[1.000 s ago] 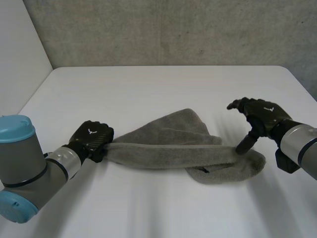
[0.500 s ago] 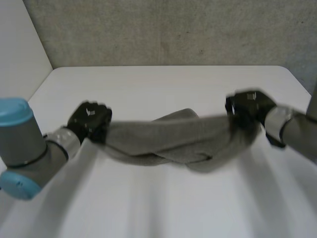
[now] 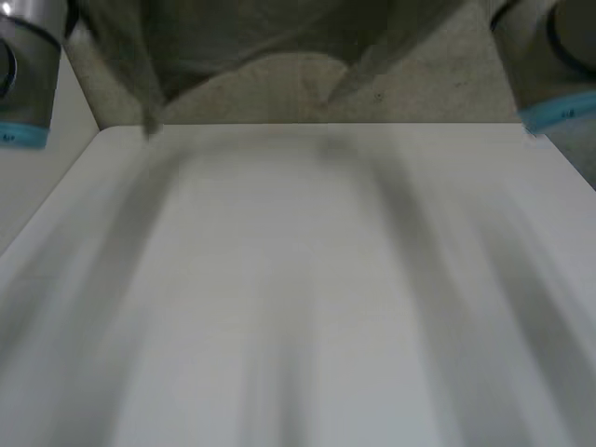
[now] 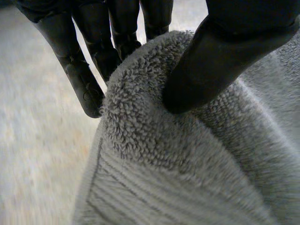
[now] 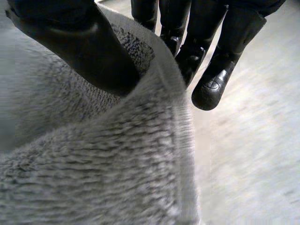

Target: Fold the towel.

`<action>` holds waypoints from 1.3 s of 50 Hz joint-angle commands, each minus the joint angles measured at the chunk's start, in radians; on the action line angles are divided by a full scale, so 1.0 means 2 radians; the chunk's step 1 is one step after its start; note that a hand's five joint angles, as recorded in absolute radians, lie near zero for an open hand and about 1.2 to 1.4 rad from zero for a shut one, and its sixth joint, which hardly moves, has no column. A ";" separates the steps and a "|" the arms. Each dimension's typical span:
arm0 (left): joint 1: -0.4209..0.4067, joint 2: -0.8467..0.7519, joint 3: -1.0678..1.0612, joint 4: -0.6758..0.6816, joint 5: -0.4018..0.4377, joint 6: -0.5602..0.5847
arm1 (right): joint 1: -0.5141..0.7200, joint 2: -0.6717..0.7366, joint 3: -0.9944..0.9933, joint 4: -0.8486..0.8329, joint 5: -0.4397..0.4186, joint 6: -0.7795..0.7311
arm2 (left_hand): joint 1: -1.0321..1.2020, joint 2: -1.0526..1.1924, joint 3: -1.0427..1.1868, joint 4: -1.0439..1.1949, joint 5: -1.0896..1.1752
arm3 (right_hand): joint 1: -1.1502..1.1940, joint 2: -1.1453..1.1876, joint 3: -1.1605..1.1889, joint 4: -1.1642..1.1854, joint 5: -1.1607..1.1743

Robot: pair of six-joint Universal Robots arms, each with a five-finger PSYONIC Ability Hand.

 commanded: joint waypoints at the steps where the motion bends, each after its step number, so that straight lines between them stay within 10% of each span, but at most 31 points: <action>1: 0.024 0.033 -0.228 -0.016 0.018 0.003 | -0.010 -0.019 0.170 0.060 -0.070 -0.013 | 0.052 0.024 0.024 0.016 0.041 | 0.033 0.035 0.027 0.027 0.028; 14: 0.062 0.019 -0.458 0.038 0.097 0.136 | -0.027 -0.051 0.452 0.052 -0.080 -0.124 | 0.036 0.008 0.009 0.000 0.025 | 0.033 0.035 0.027 0.027 0.028; 18: 0.063 -0.007 -0.478 0.061 0.096 0.207 | -0.032 -0.062 0.494 0.042 -0.079 -0.129 | -0.329 -0.357 -0.356 -0.365 -0.339 | 0.033 0.035 0.027 0.027 0.028; 26: 0.063 -0.034 -0.473 0.081 0.086 0.227 | -0.066 -0.095 0.563 0.007 -0.077 -0.126 | -0.350 -0.378 -0.378 -0.386 -0.361 | 0.033 0.035 0.027 0.027 0.028; 44: 0.062 -0.048 -0.470 0.113 0.073 0.233 | -0.105 -0.106 0.604 -0.029 -0.060 -0.049 | -0.335 -0.364 -0.363 -0.371 -0.346 | 0.033 0.035 0.027 0.027 0.028; 48: 0.062 -0.049 -0.470 0.109 0.074 0.233 | -0.105 -0.102 0.602 -0.030 -0.055 -0.034 | -0.262 -0.290 -0.289 -0.298 -0.273 | 0.033 0.035 0.027 0.027 0.028; 50: 0.062 -0.049 -0.471 0.097 0.075 0.231 | -0.105 -0.100 0.599 -0.030 -0.046 -0.033 | 0.014 -0.014 -0.013 -0.022 0.003 | 0.033 0.035 0.027 0.027 0.028; 52: 0.062 -0.046 -0.470 0.086 0.077 0.231 | -0.107 -0.100 0.597 -0.030 -0.039 -0.032 | 0.052 0.023 0.024 0.016 0.041 | 0.033 0.035 0.027 0.027 0.028; 65: 0.075 0.060 -0.470 -0.025 0.078 0.208 | -0.111 -0.152 0.572 0.004 -0.022 -0.033 | 0.052 0.024 0.024 0.016 0.041 | 0.033 0.035 0.027 0.027 0.028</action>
